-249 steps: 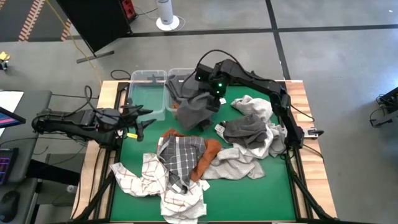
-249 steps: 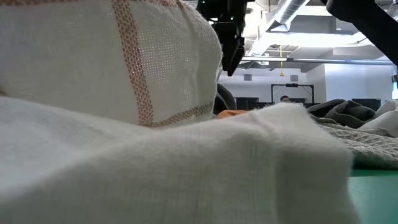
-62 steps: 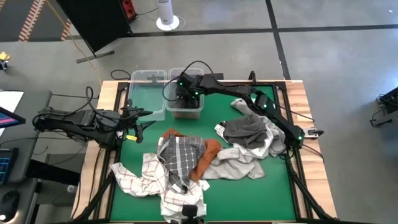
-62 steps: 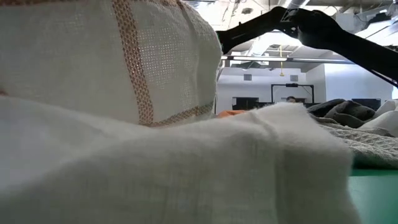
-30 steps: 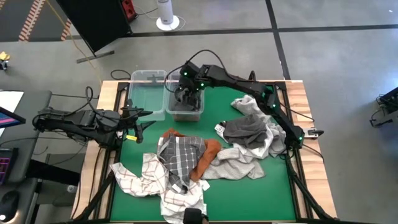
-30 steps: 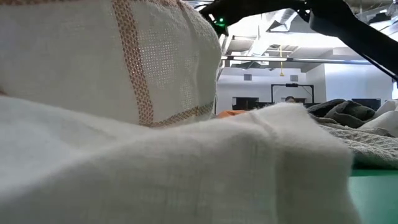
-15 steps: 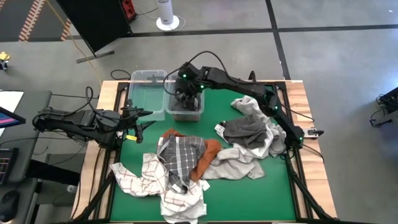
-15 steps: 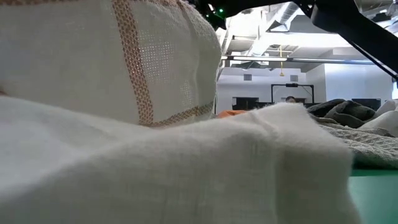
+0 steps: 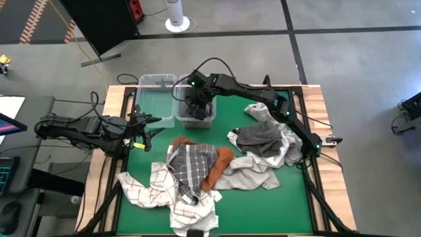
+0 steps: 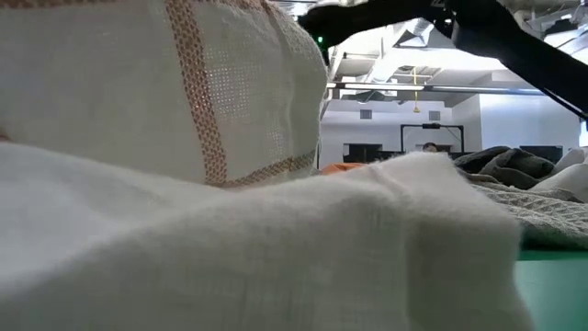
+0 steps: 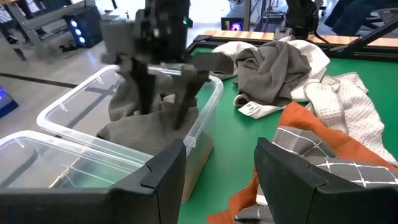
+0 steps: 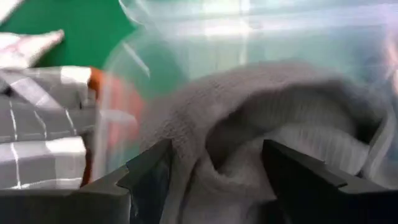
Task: Sort towels by color in basket
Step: Put the dark gray towel into the right transparent bin
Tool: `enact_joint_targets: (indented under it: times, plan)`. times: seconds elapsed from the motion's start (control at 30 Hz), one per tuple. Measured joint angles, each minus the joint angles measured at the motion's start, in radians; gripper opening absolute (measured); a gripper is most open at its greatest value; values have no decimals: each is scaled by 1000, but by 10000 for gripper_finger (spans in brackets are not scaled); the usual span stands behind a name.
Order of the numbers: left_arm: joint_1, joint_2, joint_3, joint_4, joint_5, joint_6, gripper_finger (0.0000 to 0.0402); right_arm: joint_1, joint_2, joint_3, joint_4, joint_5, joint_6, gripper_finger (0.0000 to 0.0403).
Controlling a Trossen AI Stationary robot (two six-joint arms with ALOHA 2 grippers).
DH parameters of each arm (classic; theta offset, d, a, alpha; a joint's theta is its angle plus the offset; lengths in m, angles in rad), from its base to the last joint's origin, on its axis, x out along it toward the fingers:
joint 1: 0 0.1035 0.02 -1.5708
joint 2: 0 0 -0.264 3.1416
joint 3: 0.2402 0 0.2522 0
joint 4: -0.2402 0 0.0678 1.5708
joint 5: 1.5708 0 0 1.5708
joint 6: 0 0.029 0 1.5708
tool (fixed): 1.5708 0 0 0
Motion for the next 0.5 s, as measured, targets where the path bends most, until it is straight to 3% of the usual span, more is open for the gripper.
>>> enact_joint_targets:
  times: [0.27, 0.5]
  plan:
    - [0, 1, 0, -5, 0, -5, 180, -90, 64, 0, 19, 19, 94, 286]
    - [1, 2, 0, 2, 0, 1, 180, -95, 73, 2, 13, 57, 95, 286]
